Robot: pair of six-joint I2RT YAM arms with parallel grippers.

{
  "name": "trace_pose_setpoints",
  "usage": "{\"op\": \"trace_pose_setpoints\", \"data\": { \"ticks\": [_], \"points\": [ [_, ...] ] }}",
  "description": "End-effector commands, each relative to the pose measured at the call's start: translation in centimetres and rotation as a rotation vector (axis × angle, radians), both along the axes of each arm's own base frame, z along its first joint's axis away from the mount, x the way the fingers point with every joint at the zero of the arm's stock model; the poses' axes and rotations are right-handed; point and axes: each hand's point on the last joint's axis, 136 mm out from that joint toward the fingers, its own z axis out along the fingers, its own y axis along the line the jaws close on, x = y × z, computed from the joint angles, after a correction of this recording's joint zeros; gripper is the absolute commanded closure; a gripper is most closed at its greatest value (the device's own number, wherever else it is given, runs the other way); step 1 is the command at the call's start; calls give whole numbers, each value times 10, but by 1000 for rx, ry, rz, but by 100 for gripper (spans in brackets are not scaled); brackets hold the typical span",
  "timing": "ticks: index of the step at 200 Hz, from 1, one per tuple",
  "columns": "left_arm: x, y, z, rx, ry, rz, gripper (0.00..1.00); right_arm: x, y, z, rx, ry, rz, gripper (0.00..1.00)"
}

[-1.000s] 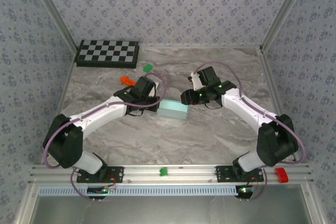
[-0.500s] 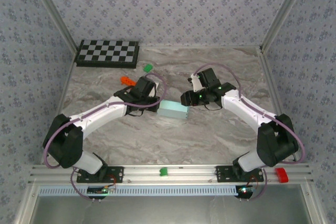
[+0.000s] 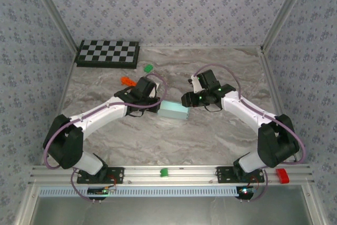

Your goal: Fold the paper box

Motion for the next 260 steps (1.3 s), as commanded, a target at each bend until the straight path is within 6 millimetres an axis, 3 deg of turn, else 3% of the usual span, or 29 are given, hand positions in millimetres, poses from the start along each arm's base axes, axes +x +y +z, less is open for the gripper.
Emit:
{"op": "trace_pose_setpoints", "data": {
  "ticks": [1,87,260],
  "points": [
    [-8,-2,-2,6,41,-8,85,-13,-17,-26,-110,68,-10,53],
    [-2,-3,10,-2,7,-6,82,8,-17,-2,-89,23,-32,53],
    [3,-2,29,-12,-49,0,77,16,-20,6,-77,13,-48,53]
  ]
}}
